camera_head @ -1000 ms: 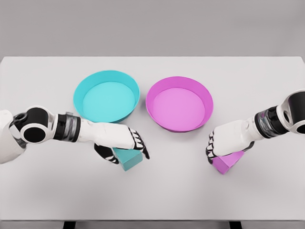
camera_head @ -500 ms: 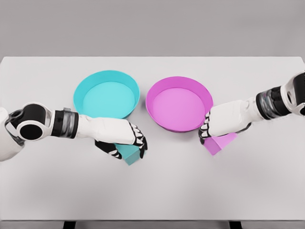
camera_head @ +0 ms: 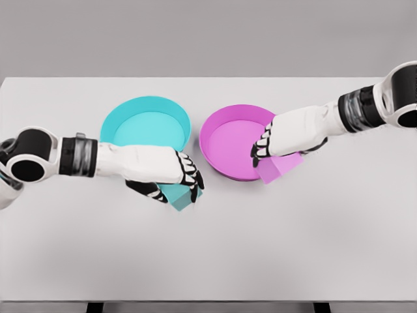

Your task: Place the blocks in the corresponding plates according to their colors

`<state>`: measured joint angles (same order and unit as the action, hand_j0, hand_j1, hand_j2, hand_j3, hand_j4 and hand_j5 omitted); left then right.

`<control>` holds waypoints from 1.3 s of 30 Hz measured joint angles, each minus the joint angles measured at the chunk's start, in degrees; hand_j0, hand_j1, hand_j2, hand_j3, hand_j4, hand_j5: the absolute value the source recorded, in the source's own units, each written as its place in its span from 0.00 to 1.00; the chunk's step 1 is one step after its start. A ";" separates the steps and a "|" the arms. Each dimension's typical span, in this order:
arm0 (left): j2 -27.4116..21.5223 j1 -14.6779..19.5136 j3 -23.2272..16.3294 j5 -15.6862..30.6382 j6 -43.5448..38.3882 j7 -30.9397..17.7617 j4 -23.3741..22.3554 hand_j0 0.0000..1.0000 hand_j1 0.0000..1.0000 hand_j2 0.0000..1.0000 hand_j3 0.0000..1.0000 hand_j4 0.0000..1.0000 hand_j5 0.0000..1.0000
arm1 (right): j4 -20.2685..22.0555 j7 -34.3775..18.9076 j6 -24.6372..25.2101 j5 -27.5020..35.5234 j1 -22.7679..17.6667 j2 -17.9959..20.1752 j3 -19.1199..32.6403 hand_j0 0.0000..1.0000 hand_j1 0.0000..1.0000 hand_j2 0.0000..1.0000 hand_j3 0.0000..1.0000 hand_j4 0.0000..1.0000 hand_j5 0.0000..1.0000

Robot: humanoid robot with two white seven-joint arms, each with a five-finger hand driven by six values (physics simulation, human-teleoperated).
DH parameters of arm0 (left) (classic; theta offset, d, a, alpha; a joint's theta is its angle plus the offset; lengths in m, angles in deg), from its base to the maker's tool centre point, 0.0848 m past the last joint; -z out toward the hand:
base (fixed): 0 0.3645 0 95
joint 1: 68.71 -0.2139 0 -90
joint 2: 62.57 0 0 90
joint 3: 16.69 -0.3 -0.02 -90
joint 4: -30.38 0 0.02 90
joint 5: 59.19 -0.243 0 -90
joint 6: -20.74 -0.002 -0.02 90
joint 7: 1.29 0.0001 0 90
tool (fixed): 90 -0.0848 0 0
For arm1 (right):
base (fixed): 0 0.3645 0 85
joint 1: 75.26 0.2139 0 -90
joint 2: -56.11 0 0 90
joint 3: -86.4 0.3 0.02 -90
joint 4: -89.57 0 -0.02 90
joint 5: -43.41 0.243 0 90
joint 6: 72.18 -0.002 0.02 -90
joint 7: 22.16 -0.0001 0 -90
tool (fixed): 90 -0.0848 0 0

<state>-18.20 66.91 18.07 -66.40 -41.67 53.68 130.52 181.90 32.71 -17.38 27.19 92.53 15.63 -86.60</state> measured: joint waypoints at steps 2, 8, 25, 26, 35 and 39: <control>-0.02 0.00 0.85 0.02 0.19 0.00 -0.05 0.58 0.58 0.58 0.58 0.58 0.58 | -1.98 0.04 0.03 0.27 0.79 -1.27 0.13 0.66 0.66 0.66 0.66 0.66 0.66; 0.02 -0.26 4.47 0.06 0.27 0.00 -0.96 0.58 0.58 0.58 0.58 0.58 0.58 | -9.67 0.06 0.01 0.45 2.46 -6.43 0.19 0.66 0.66 0.66 0.66 0.66 0.66; 1.69 -0.18 10.75 0.02 -0.12 0.00 -10.18 0.58 0.58 0.58 0.58 0.58 0.58 | -15.32 0.12 0.09 0.59 3.77 -12.87 0.06 1.00 1.00 1.00 1.00 1.00 1.00; 1.97 -0.18 11.01 0.03 -0.13 0.00 -11.04 0.58 0.58 0.58 0.58 0.58 0.58 | -15.50 0.12 0.09 0.61 4.48 -12.90 0.10 1.00 1.00 1.00 1.00 1.00 1.00; 6.28 0.35 12.60 -0.08 -0.12 -0.01 -21.21 0.58 0.58 0.58 0.58 0.58 0.58 | -15.43 0.11 0.07 6.15 3.69 -7.13 6.02 1.00 1.00 1.00 1.00 1.00 1.00; 8.12 0.35 13.35 -0.22 -0.04 -0.02 -25.99 0.58 0.58 0.58 0.58 0.58 0.58 | -13.47 0.14 0.20 11.90 0.19 0.46 10.79 1.00 1.00 1.00 1.00 1.00 1.00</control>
<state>-10.08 67.25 31.42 -66.63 -41.71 53.66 104.54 168.42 32.85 -17.18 39.09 92.72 16.09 -75.81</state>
